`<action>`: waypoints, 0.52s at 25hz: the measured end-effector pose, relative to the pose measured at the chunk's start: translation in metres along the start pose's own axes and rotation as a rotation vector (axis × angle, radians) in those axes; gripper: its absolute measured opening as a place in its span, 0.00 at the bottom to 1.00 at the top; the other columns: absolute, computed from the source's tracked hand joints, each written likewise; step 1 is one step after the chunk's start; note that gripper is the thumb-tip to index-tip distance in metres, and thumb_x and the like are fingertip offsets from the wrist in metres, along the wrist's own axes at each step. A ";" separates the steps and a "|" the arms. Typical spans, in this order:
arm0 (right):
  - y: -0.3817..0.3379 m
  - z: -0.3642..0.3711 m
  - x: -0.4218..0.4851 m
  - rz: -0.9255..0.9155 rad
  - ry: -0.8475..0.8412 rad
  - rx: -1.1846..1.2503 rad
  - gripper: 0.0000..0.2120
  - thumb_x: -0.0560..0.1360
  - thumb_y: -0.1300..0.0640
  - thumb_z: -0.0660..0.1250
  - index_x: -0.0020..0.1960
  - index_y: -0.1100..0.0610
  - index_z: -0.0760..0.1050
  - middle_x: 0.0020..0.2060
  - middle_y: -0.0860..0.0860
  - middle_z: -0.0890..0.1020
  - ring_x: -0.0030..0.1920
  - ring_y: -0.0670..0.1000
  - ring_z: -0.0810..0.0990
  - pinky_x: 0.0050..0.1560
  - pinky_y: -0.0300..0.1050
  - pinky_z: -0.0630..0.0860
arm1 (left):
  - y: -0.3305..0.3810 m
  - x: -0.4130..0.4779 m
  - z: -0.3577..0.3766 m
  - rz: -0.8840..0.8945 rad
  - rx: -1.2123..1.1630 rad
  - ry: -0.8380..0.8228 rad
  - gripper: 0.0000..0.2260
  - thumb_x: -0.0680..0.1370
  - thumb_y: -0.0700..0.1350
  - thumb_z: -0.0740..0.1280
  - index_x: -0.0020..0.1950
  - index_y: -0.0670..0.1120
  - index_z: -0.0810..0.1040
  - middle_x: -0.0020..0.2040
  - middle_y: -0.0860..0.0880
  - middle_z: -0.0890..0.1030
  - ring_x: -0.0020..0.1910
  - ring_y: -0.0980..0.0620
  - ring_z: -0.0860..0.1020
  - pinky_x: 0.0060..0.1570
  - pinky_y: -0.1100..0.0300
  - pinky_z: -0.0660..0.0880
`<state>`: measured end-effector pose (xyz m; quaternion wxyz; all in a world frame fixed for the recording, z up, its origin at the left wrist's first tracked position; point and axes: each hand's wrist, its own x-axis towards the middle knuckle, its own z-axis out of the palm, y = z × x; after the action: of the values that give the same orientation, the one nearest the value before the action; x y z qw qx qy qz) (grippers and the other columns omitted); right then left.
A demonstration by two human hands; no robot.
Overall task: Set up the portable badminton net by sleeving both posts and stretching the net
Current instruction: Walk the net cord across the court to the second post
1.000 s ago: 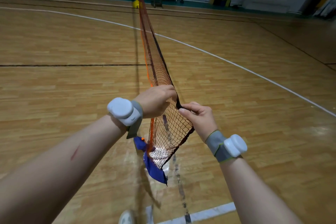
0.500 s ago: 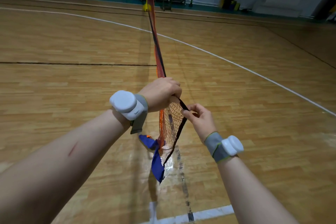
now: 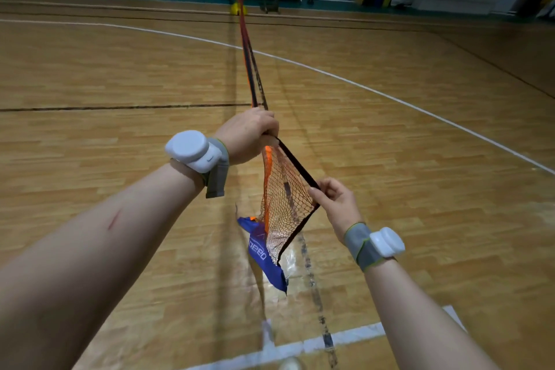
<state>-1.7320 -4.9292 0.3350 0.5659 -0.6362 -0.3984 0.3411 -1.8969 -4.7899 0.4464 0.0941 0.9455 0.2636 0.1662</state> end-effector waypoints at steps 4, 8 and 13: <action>-0.016 -0.002 -0.025 -0.010 0.059 0.045 0.04 0.72 0.67 0.68 0.45 0.62 0.80 0.31 0.47 0.79 0.28 0.36 0.75 0.31 0.28 0.72 | -0.019 -0.004 0.017 -0.061 0.012 -0.103 0.05 0.76 0.41 0.65 0.43 0.40 0.77 0.43 0.48 0.73 0.49 0.45 0.72 0.48 0.52 0.69; -0.029 0.004 -0.047 -0.072 0.020 -0.028 0.08 0.71 0.69 0.68 0.49 0.67 0.80 0.36 0.50 0.79 0.30 0.37 0.75 0.32 0.28 0.71 | -0.003 -0.010 0.037 -0.060 -0.014 -0.142 0.07 0.76 0.39 0.65 0.53 0.43 0.78 0.54 0.45 0.77 0.57 0.45 0.73 0.56 0.50 0.70; -0.034 -0.002 -0.058 -0.108 0.027 -0.042 0.10 0.72 0.72 0.65 0.53 0.72 0.77 0.36 0.53 0.76 0.29 0.36 0.74 0.32 0.27 0.69 | 0.062 -0.034 0.053 0.297 -0.116 -0.168 0.17 0.70 0.35 0.63 0.59 0.44 0.75 0.55 0.46 0.78 0.58 0.48 0.73 0.60 0.58 0.66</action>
<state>-1.7602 -4.9800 0.3676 0.5753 -0.6300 -0.4314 0.2933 -1.8761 -4.8648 0.4045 0.1447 0.9776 0.1025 0.1136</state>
